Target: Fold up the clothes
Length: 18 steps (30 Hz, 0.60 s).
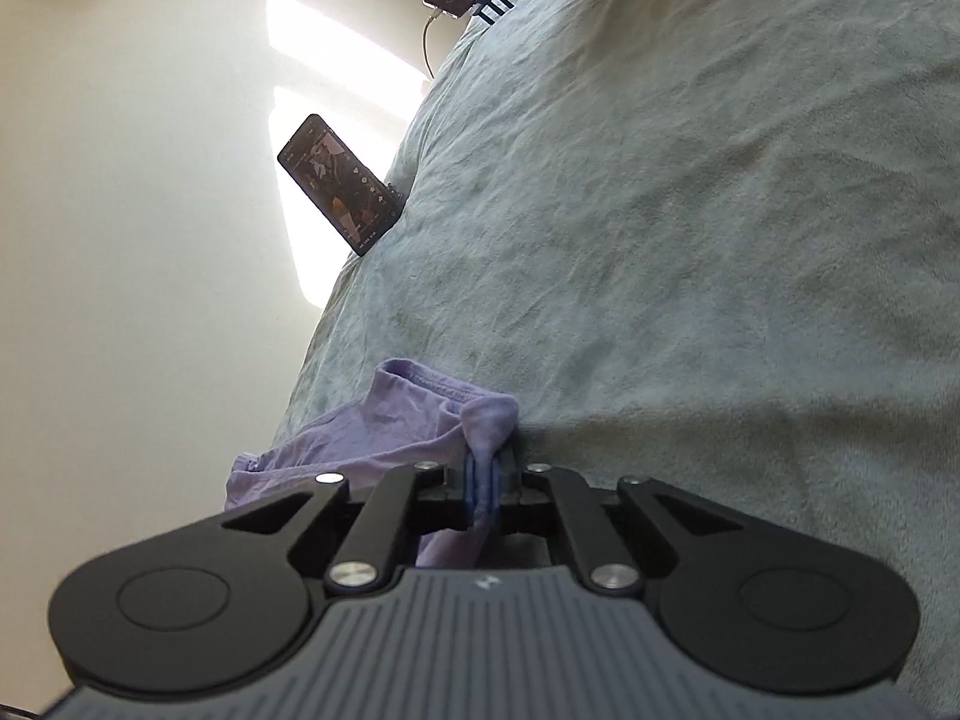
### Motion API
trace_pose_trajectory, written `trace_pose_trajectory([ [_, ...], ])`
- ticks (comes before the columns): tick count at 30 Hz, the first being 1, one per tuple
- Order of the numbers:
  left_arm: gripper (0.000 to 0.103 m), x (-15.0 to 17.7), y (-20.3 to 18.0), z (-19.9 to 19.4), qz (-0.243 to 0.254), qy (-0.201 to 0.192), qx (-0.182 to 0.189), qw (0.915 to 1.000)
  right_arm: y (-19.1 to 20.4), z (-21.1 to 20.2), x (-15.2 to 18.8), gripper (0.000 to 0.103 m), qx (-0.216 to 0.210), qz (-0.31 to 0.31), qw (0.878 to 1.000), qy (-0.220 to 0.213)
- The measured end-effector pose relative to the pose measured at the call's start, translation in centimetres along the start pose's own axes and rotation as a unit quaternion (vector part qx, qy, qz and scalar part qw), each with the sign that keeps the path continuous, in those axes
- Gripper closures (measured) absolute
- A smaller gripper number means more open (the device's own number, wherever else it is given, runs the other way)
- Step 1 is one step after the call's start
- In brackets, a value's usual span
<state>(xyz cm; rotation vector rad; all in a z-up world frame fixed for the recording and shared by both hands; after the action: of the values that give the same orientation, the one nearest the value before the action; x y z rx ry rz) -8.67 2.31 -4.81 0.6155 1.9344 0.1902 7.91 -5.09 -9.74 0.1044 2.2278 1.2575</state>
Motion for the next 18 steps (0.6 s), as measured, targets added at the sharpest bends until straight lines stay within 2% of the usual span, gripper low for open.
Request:
trace_pose_trajectory([
  [5, 0.098, -0.9, -0.4, 0.6, -0.04, 0.005, -0.002, 0.9992, 0.7, -1.2, -1.4, 0.099, 0.001, -0.014, 1.0, -0.016],
  [12, 0.098, -3.2, -2.6, 1.5, -0.064, 0.002, 0.001, 0.998, -1.0, -3.5, -3.2, 0.099, 0.027, 0.014, 0.999, -0.031],
  [18, 0.098, -5.1, -5.2, 2.2, -0.107, -0.002, 0.032, 0.9937, -2.4, -6.6, -4.7, 0.099, 0.066, 0.032, 0.996, -0.055],
])
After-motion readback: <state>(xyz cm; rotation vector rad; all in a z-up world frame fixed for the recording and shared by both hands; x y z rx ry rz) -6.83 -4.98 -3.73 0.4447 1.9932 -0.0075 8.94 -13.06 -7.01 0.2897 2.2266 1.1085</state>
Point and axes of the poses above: each gripper's, at about its wrist camera, not at the fingertips, and z roughly the way its jaws point, y to its left, x to its underside, the point moved 7 cm from there along z, roughly the way its jaws point, and after that the axes turned 8 degrees about -y, right-handed, at the moved point
